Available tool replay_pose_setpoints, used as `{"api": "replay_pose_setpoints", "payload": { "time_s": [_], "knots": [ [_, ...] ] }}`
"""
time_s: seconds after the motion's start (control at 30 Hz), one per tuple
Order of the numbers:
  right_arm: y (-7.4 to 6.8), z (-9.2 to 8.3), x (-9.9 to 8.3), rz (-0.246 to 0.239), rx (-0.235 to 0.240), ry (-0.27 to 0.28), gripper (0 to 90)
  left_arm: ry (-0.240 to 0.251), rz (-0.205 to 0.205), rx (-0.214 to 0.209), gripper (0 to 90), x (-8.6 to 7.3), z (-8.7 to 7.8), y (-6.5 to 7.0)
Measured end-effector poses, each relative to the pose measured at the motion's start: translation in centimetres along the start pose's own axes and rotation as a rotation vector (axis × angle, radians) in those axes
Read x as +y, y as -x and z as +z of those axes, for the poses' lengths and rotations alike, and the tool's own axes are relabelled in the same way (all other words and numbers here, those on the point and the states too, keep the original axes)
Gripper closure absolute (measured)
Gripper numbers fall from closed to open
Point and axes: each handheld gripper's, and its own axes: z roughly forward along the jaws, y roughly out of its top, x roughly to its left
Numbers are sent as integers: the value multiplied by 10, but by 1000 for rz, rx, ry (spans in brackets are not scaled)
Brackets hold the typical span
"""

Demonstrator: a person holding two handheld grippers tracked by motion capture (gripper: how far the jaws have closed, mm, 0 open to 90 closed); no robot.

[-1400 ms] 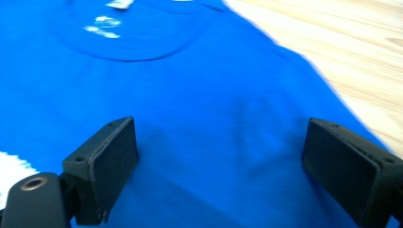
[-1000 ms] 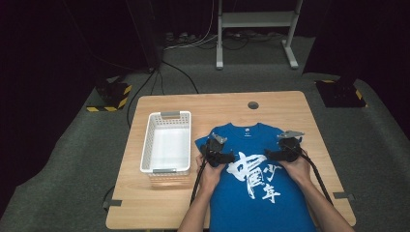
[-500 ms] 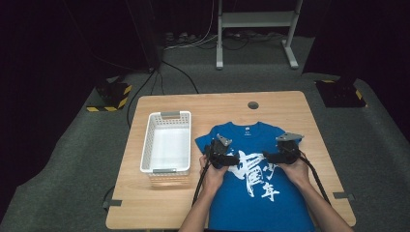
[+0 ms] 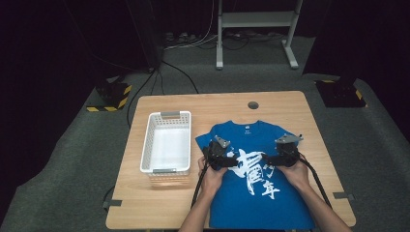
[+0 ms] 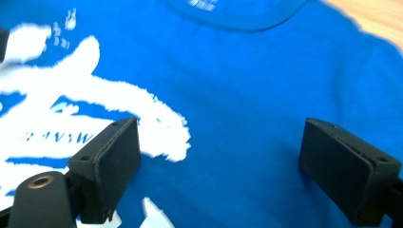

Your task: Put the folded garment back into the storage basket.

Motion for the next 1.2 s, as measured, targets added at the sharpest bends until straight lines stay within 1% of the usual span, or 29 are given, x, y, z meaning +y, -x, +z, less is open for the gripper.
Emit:
{"api": "replay_pose_setpoints", "payload": {
  "time_s": [0.03,0.07,0.1,0.13,0.17,0.2,0.23,0.27,0.3,0.37,0.4,0.43,0.47,0.53,0.57,0.6,0.63,0.67,0.77,0.83,0.87,0.9,0.97,1.0,1.03,1.1,1.13,1.17,1.2],
  "knots": [
    [-2,2,-1,-16,-9,-7,123,-13,-4,1,115,-1,3,-1],
    [-1,2,-1,-8,-3,-2,121,3,-16,-1,99,-1,5,-4],
    [3,4,-1,16,5,-1,121,9,-27,6,116,0,6,-7],
    [6,5,-1,22,-4,8,118,6,-23,10,117,1,7,-10],
    [8,5,-1,33,-9,10,120,1,-28,12,117,2,8,-12],
    [11,6,0,39,-18,10,122,-11,-45,9,114,4,8,-15],
    [12,6,-1,46,-23,11,125,-19,-51,20,106,4,7,-17],
    [13,5,-1,50,-27,11,126,-28,-57,26,113,4,6,-18],
    [14,4,-1,50,-31,11,127,-32,-59,19,104,4,4,-17],
    [12,1,-2,43,-39,11,126,-8,-45,24,105,0,-2,-12],
    [9,-1,-2,34,-36,18,137,9,-37,17,112,-1,-5,-9],
    [7,-4,-2,28,-25,37,145,16,-29,9,111,-1,-7,-6],
    [4,-6,-3,23,-15,47,144,19,-12,-1,112,-1,-8,-3],
    [0,-6,-4,4,-9,40,143,10,8,-6,111,-2,-6,2],
    [0,-4,-6,2,-9,24,135,0,9,-6,111,-2,-4,3],
    [2,-1,-7,16,3,15,138,-13,6,-5,111,-3,-1,2],
    [5,-2,-7,36,2,20,140,-4,-14,-16,101,-4,1,0],
    [8,-2,-7,46,-6,19,139,7,-16,-8,104,-4,2,-1],
    [14,1,-5,47,-25,13,125,19,-16,-4,118,-3,4,-3],
    [16,2,-3,52,-37,9,125,-1,-15,6,118,0,3,-2],
    [15,1,-3,47,-45,9,125,-5,-13,6,109,0,2,0],
    [14,-1,-3,43,-42,19,128,6,-14,-2,104,0,0,2],
    [8,-7,-5,37,-22,48,136,12,-1,-15,105,-1,-5,9],
    [5,-9,-5,32,-12,53,136,9,9,-21,102,-1,-5,12],
    [3,-10,-6,27,-4,49,134,4,24,-24,100,-2,-5,16],
    [-1,-7,-6,13,5,23,128,-11,49,-16,100,-3,-2,21],
    [-2,-4,-7,5,4,6,115,-9,32,-28,96,-4,0,20],
    [-1,-3,-9,11,8,8,115,-3,15,-39,92,-4,2,18],
    [0,-3,-8,17,5,10,117,3,9,-33,93,-4,2,16]
  ]
}}
